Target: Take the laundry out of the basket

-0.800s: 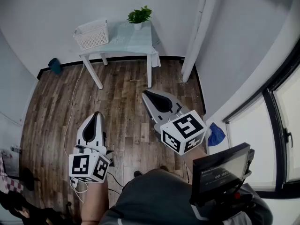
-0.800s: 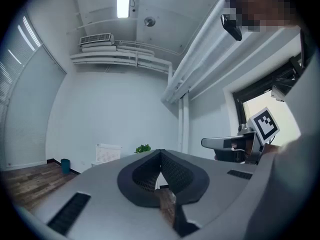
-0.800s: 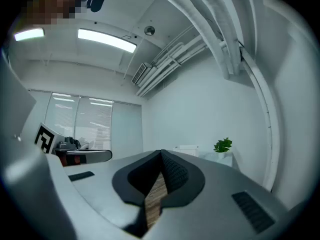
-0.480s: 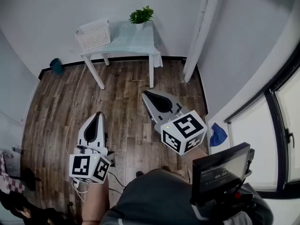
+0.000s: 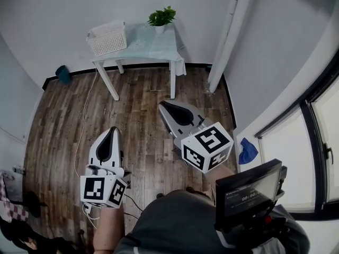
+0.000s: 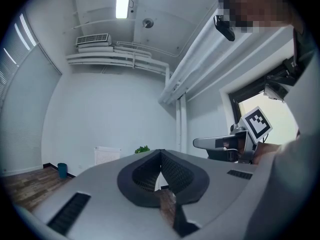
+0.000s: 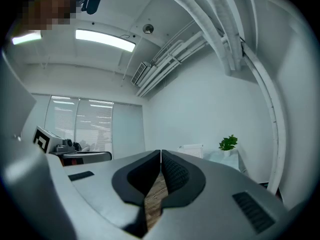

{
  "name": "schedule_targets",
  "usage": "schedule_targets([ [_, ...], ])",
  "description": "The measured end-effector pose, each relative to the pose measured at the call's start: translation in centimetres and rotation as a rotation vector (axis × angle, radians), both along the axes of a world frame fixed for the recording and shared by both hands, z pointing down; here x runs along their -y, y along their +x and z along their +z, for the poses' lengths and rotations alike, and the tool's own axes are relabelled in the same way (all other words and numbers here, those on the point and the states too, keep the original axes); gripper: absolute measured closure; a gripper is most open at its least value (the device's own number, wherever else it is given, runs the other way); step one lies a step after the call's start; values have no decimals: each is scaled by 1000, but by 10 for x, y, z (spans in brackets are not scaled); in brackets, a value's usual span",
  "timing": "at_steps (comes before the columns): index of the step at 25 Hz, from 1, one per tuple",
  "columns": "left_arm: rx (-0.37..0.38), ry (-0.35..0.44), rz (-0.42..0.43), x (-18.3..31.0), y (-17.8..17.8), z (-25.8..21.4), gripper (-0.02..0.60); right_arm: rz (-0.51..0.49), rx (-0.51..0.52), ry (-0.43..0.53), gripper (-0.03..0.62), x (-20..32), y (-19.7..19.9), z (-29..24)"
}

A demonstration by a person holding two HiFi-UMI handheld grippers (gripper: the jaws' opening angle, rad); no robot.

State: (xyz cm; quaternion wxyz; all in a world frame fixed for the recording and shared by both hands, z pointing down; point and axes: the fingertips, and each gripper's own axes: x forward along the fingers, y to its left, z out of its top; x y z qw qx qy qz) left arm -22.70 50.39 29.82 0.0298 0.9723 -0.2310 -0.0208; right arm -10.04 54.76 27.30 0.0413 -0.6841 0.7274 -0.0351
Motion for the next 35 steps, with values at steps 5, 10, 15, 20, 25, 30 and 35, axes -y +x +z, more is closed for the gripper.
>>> schedule_targets([
  [5, -16, -27, 11, 15, -17, -4, 575, 2, -10, 1, 576, 16, -18, -1],
  [10, -22, -28, 39, 26, -30, -1, 575, 8, -18, -3, 576, 29, -30, 1],
  [15, -9, -36, 33, 42, -30, 10, 574, -12, -10, -8, 576, 48, -28, 8],
  [20, 2, -27, 5, 74, -10, 11, 574, -49, -13, 8, 576, 81, -11, 7],
  [25, 33, 3, -36, 112, 23, 7, 574, -86, -4, 28, 576, 121, 21, 5],
  [30, 68, 44, -63, 146, 67, 0, 574, -123, -9, 50, 576, 160, 58, -2],
  [35, 75, 42, -99, 177, 101, -1, 574, -164, 3, 59, 576, 193, 92, -1],
])
